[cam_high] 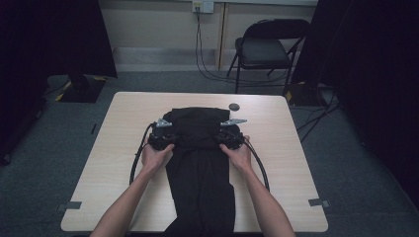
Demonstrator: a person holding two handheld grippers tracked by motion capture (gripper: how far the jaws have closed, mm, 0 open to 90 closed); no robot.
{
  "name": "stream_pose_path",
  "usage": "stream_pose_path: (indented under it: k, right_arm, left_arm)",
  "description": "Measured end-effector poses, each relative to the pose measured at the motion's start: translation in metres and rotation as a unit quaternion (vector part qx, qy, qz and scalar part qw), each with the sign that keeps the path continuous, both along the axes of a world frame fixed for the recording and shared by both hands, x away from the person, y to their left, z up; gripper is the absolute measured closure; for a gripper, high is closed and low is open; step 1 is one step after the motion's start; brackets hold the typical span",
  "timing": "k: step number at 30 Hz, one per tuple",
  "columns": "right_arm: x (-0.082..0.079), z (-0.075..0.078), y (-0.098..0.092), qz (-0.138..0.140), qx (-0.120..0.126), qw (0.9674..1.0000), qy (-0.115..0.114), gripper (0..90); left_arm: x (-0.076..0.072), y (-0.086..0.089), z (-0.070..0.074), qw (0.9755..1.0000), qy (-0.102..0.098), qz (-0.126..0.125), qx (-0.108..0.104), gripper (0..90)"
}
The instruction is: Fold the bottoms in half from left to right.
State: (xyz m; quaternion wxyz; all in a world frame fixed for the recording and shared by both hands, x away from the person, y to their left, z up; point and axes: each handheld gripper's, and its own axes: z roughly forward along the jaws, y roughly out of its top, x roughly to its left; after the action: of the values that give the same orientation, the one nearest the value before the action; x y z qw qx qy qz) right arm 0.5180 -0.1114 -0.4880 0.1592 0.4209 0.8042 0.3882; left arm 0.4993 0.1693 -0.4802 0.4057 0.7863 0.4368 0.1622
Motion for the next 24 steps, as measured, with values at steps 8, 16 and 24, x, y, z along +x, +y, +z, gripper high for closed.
stream_pose_path:
  k: [8,16,24]
  right_arm:
    - [-0.001,0.041,-0.007,0.000,0.066,0.9973,-0.033,80.9]
    - [-0.011,0.155,-0.021,0.015,0.159,0.9758,-0.149,82.2]
    - [-0.070,0.178,-0.035,0.071,0.170,0.9678,-0.171,82.2]
  left_arm:
    - [0.002,0.013,0.047,0.9954,-0.055,-0.003,-0.078,86.7]
    - [-0.018,0.019,0.152,0.9777,-0.156,-0.028,-0.138,86.9]
    - [-0.094,0.026,0.164,0.9790,-0.141,-0.086,-0.119,86.7]
